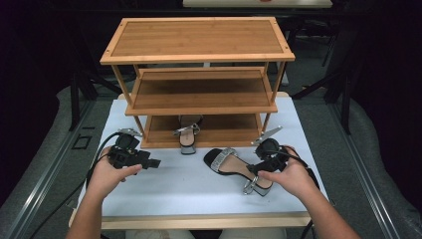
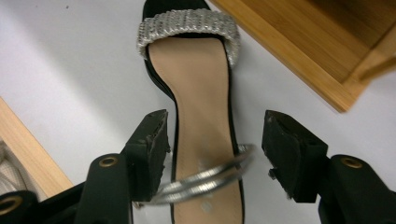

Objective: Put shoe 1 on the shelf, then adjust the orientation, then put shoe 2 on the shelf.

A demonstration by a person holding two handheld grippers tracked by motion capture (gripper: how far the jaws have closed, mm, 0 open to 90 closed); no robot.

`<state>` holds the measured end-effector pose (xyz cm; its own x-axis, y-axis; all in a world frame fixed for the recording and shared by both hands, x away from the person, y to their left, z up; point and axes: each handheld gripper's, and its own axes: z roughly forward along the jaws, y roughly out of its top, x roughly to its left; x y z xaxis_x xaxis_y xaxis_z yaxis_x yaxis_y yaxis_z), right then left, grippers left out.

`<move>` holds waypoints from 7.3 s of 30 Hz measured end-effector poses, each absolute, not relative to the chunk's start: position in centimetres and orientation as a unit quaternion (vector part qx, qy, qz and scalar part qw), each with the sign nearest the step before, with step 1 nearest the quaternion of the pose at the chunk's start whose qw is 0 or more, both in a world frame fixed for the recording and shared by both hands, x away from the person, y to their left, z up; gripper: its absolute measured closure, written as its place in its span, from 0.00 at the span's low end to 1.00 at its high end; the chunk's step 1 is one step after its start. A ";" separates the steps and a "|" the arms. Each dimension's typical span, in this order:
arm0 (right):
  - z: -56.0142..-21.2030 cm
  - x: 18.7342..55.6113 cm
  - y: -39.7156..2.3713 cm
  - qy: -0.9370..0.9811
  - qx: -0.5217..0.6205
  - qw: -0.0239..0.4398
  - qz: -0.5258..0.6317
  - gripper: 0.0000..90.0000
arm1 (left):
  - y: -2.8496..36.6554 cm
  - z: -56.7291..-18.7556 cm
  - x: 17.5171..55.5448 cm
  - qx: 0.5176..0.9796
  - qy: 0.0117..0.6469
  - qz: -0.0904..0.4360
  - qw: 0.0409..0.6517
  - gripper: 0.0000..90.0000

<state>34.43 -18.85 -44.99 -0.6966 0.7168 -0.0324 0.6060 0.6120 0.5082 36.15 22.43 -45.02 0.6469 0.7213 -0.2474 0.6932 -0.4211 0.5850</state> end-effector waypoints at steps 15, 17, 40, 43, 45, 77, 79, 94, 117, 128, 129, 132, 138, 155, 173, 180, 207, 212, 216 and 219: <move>-47.1 36.3 -16.2 0.914 0.343 0.106 0.189 0.42 | 22.9 -45.1 36.3 0.841 0.424 0.023 0.335 0.45; -47.2 36.4 -16.3 0.916 0.340 0.103 0.188 0.41 | 22.9 -45.2 36.3 0.842 0.423 0.023 0.333 0.45; -49.6 37.8 -15.1 0.929 0.359 0.051 0.078 0.45 | 22.5 -45.9 36.6 0.845 0.426 0.017 0.323 0.45; -49.6 38.3 -14.8 0.929 0.362 0.041 0.064 0.45 | 22.4 -46.0 36.6 0.845 0.426 0.017 0.324 0.45; -49.9 38.8 -14.6 0.930 0.365 0.026 0.046 0.44 | 22.4 -46.1 36.6 0.845 0.426 0.016 0.324 0.45; -49.7 39.0 -15.3 0.913 0.405 -0.027 0.044 0.47 | 22.9 -46.4 37.0 0.840 0.433 0.012 0.326 0.44; -49.3 39.1 -15.5 0.912 0.406 -0.031 0.058 0.47 | 22.9 -46.4 36.9 0.841 0.433 0.012 0.324 0.44; -47.7 38.9 -16.2 0.899 0.425 0.004 0.108 0.47 | 23.1 -46.6 37.0 0.839 0.437 0.011 0.323 0.44; -49.5 42.9 -15.2 0.833 0.524 0.048 0.174 0.46 | 23.2 -47.2 37.3 0.842 0.438 0.005 0.314 0.44; -47.6 42.0 -15.3 0.835 0.504 0.104 0.193 0.43 | 23.2 -47.3 37.3 0.842 0.440 0.006 0.312 0.44; -47.6 42.0 -15.3 0.835 0.504 0.104 0.193 0.43 | 23.2 -47.3 37.3 0.842 0.440 0.006 0.312 0.44; -46.1 40.7 -15.5 0.841 0.485 0.101 0.219 0.43 | 23.2 -47.3 37.3 0.841 0.441 0.006 0.313 0.44; -44.2 37.9 -17.9 0.849 0.459 0.107 0.240 0.45 | 23.2 -47.4 37.3 0.842 0.439 0.008 0.312 0.43; -46.7 33.8 -22.1 0.860 0.444 0.091 0.235 0.49 | 23.2 -47.6 37.3 0.840 0.444 0.006 0.312 0.43; -51.2 34.6 -20.6 0.865 0.442 0.063 0.229 0.59 | 23.1 -47.9 37.5 0.842 0.443 0.004 0.307 0.43; -51.5 34.0 -18.8 0.868 0.428 0.060 0.246 0.53 | 23.0 -47.7 37.4 0.842 0.442 0.005 0.310 0.43; -50.3 39.2 -16.0 0.842 0.461 0.078 0.267 0.53 | 23.2 -47.9 37.5 0.841 0.444 0.005 0.307 0.43; -50.4 41.1 -15.3 0.840 0.465 0.087 0.266 0.53 | 23.3 -48.1 37.6 0.842 0.445 0.003 0.304 0.43; -50.4 42.1 -15.0 0.838 0.463 0.070 0.280 0.53 | 23.3 -48.1 37.5 0.841 0.448 0.007 0.303 0.43; -50.5 42.5 -14.5 0.837 0.467 0.086 0.272 0.53 | 23.4 -48.1 37.5 0.841 0.449 0.006 0.303 0.43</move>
<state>42.51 -14.52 -50.47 -0.5496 0.8282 0.1094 0.7347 0.4168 0.5353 37.46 23.44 -48.12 0.5975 0.7578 -0.2623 0.7511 -0.4143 0.5141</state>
